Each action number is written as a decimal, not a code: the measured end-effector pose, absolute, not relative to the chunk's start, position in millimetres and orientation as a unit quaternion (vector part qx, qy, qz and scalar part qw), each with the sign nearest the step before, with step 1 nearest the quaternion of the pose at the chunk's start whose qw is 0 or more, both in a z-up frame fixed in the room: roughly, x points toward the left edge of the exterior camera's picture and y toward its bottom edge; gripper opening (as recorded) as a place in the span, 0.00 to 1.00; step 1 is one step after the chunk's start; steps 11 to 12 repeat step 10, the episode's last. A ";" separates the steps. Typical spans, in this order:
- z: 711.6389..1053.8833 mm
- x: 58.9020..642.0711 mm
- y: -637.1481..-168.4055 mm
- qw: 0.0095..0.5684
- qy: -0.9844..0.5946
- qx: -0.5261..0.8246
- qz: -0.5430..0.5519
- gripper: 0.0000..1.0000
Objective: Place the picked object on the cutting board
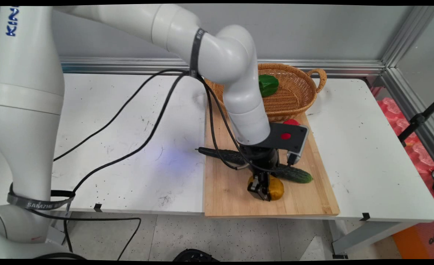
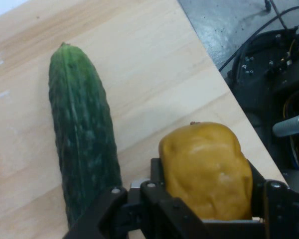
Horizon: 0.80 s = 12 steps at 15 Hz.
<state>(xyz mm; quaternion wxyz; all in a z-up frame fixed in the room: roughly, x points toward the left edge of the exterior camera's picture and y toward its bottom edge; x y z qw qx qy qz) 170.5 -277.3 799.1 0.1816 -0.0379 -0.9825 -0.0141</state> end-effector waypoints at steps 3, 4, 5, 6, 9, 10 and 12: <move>792.1 165.8 -278.5 0.181 -0.983 -0.036 -0.013 0.00; 790.0 164.2 -278.7 0.183 -0.982 -0.035 -0.013 0.00; 788.9 163.4 -278.8 0.184 -0.982 -0.034 -0.013 1.00; 787.9 162.4 -278.8 0.186 -0.982 -0.034 -0.013 1.00; 787.5 161.8 -278.2 0.190 -0.981 -0.032 -0.014 1.00; 789.2 162.3 -277.9 0.193 -0.981 -0.031 -0.014 1.00; 789.2 162.3 -277.9 0.193 -0.981 -0.031 -0.014 1.00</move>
